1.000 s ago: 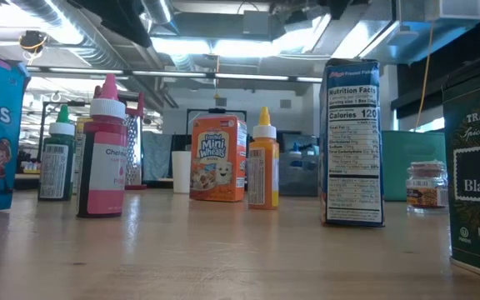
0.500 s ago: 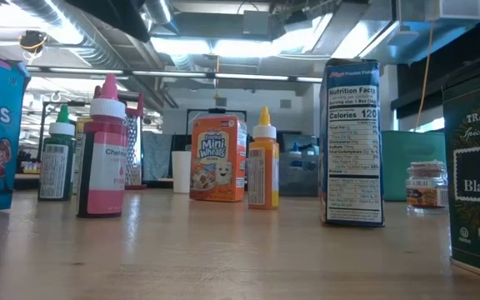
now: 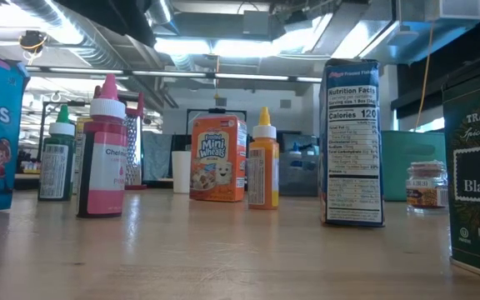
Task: Pick & Place Kitchen Items
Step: Put the green cereal box into the green bin
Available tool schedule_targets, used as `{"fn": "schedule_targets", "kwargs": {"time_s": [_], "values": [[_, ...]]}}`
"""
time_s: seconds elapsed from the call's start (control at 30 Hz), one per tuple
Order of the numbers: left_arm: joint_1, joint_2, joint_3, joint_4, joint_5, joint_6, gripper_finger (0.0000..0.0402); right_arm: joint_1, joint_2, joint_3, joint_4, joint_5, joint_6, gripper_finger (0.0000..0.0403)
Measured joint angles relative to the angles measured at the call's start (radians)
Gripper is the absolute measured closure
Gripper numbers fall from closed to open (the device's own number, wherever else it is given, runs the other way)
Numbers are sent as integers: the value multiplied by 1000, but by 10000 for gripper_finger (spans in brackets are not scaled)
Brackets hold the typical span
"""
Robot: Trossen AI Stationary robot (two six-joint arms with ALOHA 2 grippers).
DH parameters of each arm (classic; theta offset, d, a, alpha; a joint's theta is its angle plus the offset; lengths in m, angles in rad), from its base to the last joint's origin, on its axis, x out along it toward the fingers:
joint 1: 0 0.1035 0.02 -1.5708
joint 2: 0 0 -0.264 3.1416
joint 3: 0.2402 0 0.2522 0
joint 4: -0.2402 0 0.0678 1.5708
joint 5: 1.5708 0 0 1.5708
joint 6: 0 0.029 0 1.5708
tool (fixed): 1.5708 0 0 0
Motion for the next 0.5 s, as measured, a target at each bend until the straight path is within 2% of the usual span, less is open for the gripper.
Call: {"fn": "schedule_targets", "kwargs": {"time_s": [0.1,0.33,0.5], "values": [[19,0,0,4,26,5,127,85,0,0,0,70,-21,160],[44,0,0,23,33,10,127,205,0,-11,3,192,86,160],[49,0,0,34,33,10,127,237,0,-92,0,155,122,160]]}}
